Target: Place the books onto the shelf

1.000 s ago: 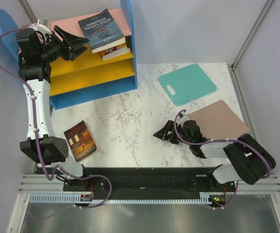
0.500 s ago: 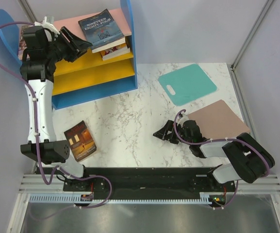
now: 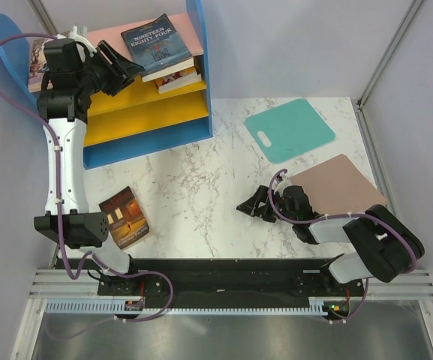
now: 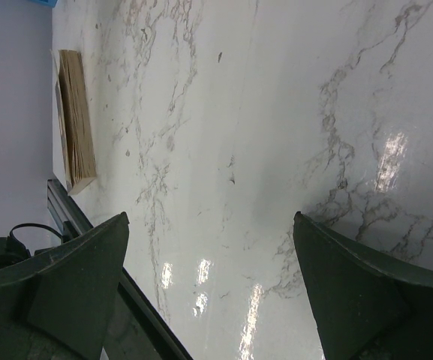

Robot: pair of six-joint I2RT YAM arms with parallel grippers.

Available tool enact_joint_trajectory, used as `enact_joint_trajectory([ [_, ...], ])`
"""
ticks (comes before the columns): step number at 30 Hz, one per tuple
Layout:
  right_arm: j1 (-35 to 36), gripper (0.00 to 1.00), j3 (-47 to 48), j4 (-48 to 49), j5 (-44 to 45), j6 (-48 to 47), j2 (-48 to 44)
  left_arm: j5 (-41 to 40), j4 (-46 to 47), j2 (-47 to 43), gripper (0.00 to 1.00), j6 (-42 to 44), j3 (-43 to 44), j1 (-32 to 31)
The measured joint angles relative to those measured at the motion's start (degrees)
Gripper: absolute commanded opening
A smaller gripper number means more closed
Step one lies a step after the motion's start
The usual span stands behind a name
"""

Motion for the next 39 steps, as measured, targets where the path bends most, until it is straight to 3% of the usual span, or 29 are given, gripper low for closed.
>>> enact_joint_trajectory([
  [3, 0.0, 0.98, 0.0, 0.1, 0.0, 0.0, 0.1, -0.8, 0.0, 0.2, 0.58, 0.0, 0.0, -0.5],
  [12, 0.0, 0.98, 0.0, 0.2, 0.0, 0.0, 0.1, -0.9, 1.2, 1.6, 0.36, -0.6, -0.7, -2.8],
  [13, 0.0, 0.98, 0.0, 0.2, 0.0, 0.0, 0.1, -1.0, 1.6, 1.5, 0.24, -0.9, -1.1, -2.8],
  [16, 0.0, 0.98, 0.0, 0.2, 0.0, 0.0, 0.1, -1.8, 2.3, 1.2, 0.02, -2.1, -2.0, -2.8],
  [27, 0.0, 0.98, 0.0, 0.2, 0.0, 0.0, 0.1, -2.5, 3.1, 1.0, 0.02, -3.5, -2.0, -3.0],
  [39, 0.0, 0.98, 0.0, 0.2, -0.1, 0.0, 0.1, -1.6, 9.3, 1.0, 0.02, -11.7, -1.7, -2.8],
])
